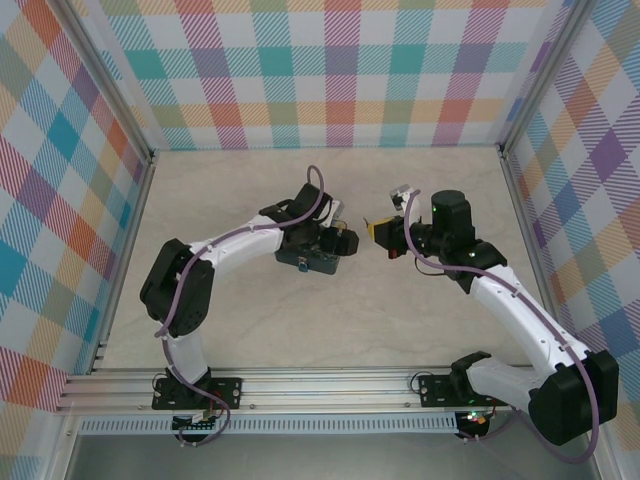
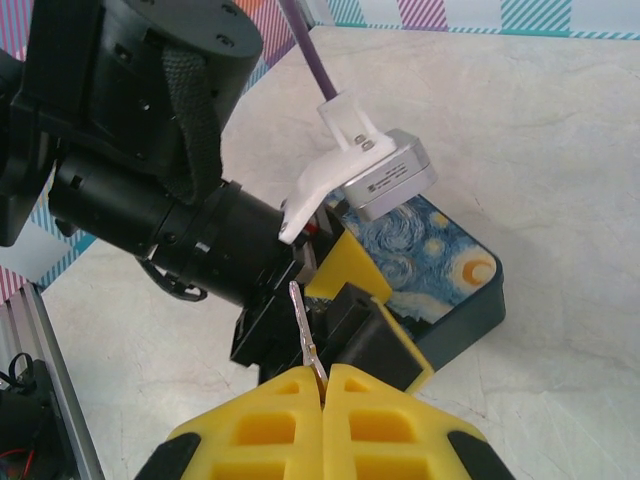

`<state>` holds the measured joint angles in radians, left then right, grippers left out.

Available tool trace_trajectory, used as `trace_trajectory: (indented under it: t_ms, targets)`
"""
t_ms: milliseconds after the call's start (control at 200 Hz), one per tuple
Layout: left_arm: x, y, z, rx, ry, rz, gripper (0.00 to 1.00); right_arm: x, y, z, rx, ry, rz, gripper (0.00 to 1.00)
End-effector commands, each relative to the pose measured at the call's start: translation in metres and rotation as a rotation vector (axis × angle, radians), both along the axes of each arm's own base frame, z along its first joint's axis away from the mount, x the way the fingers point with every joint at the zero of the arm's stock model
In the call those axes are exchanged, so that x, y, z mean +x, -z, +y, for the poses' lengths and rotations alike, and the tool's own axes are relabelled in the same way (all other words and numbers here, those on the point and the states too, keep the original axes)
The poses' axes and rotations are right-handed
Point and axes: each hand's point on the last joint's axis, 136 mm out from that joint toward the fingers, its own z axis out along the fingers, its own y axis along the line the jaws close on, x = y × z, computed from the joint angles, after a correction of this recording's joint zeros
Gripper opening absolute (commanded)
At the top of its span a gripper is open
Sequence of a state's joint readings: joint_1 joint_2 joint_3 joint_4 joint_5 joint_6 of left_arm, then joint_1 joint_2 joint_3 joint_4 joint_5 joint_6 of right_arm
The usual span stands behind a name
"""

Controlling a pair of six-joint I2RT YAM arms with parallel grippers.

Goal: Unlock the padlock with the key

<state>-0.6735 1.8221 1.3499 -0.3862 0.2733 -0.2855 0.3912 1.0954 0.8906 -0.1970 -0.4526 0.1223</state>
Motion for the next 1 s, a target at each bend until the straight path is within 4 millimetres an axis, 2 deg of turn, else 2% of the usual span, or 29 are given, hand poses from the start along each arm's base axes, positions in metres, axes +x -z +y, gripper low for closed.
trace_trajectory:
  t_ms: [0, 100, 195, 315, 400, 540, 615, 770, 995]
  targets:
    - [-0.020, -0.013, -0.001, -0.037, 0.017, 0.031, 0.89, 0.000, -0.007, -0.002, 0.010, 0.008, -0.019, 0.01]
    - [-0.018, -0.034, 0.002, -0.056, 0.012, -0.016, 0.92, 0.000, -0.006, 0.000, 0.020, 0.001, -0.011, 0.01]
    - [-0.014, -0.055, 0.013, -0.083, -0.013, -0.061, 0.94, 0.000, -0.003, 0.003, 0.037, -0.015, 0.013, 0.01]
    - [-0.008, -0.072, 0.045, -0.102, -0.091, -0.109, 0.96, -0.001, 0.004, 0.012, 0.079, -0.052, 0.061, 0.01]
    - [-0.006, -0.074, 0.073, -0.140, -0.162, -0.123, 0.98, 0.002, 0.014, 0.021, 0.113, -0.068, 0.106, 0.01]
    - [-0.007, -0.063, 0.111, -0.247, -0.262, -0.126, 0.99, 0.007, 0.032, 0.044, 0.135, -0.110, 0.170, 0.00]
    - [-0.014, -0.052, 0.122, -0.289, -0.266, -0.121, 1.00, 0.013, 0.042, 0.057, 0.151, -0.115, 0.195, 0.00]
    - [-0.027, -0.034, 0.117, -0.384, -0.191, -0.168, 1.00, 0.033, 0.062, 0.077, 0.194, -0.098, 0.238, 0.00]
    - [-0.030, -0.007, 0.115, -0.386, -0.116, -0.256, 1.00, 0.059, 0.097, 0.084, 0.143, -0.045, 0.297, 0.00]
